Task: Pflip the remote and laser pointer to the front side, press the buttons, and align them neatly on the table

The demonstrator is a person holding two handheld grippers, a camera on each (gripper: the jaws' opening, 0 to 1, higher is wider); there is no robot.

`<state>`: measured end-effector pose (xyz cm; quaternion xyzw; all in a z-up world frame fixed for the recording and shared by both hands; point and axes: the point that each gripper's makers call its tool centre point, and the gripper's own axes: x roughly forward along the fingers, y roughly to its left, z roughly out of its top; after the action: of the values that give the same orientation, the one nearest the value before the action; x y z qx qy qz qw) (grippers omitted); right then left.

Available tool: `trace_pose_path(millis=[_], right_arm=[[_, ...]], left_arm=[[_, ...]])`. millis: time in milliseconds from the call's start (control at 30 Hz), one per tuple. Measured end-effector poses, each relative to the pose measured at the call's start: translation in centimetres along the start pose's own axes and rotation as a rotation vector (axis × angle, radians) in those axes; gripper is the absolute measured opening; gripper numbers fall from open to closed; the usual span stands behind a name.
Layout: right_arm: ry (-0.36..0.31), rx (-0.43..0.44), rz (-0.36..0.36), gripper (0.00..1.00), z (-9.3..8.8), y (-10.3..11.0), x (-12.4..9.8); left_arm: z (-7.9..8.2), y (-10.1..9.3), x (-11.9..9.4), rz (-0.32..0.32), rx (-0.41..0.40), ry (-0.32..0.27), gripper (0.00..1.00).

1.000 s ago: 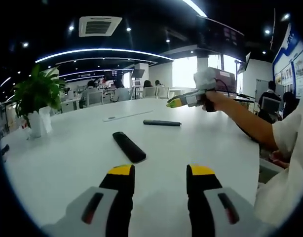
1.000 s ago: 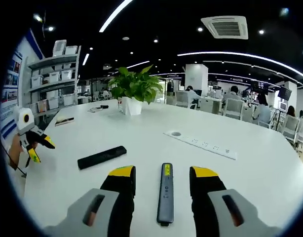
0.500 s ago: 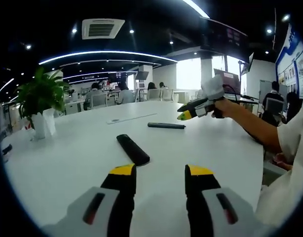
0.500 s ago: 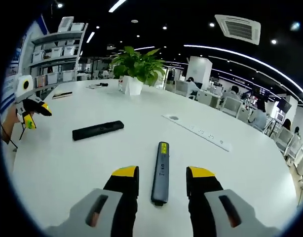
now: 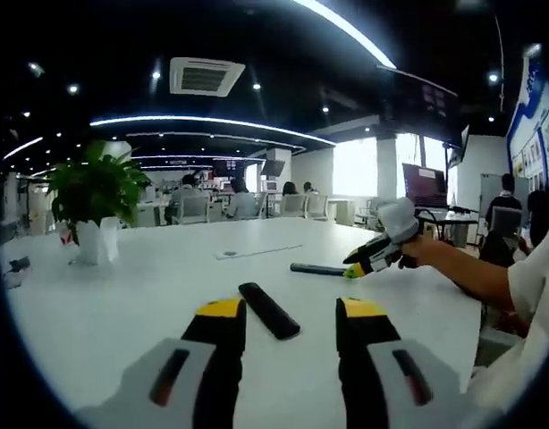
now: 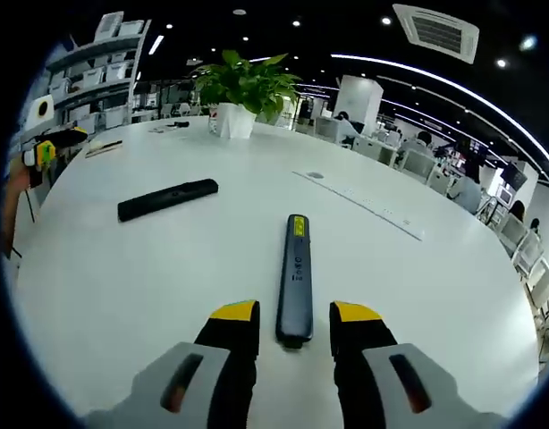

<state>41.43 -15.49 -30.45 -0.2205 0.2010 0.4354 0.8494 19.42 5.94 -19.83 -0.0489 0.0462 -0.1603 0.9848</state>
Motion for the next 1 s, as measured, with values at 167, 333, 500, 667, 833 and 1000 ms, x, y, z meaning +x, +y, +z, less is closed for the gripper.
trace_pose_path(millis=[167,333,500,667,833,1000], right_arm=[[-0.023,0.102,0.038,0.34,-0.2,0.0,0.1],[-0.009,0.106,0.027,0.32,-0.6,-0.5,0.2],[-0.003,0.103,0.029,0.31,-0.8,-0.5,0.3],[-0.005,0.110,0.037,0.27,-0.9,-0.2,0.4],[-0.036,0.168,0.074,0.26,-0.8,0.0,0.7],[-0.033,0.163,0.067,0.22,-0.9,0.1,0.7]], left_arm=[[-0.2,0.8,0.3,0.024,-0.003,0.009,0.51],[0.0,1.1,1.1,0.014,0.004,0.007,0.50],[0.5,1.4,2.2,0.017,0.060,0.004,0.48],[-0.1,2.9,2.4,0.057,0.067,0.032,0.49],[-0.5,3.2,2.7,0.045,0.026,0.059,0.51],[-0.4,1.4,3.6,-0.089,0.015,0.069,0.50]])
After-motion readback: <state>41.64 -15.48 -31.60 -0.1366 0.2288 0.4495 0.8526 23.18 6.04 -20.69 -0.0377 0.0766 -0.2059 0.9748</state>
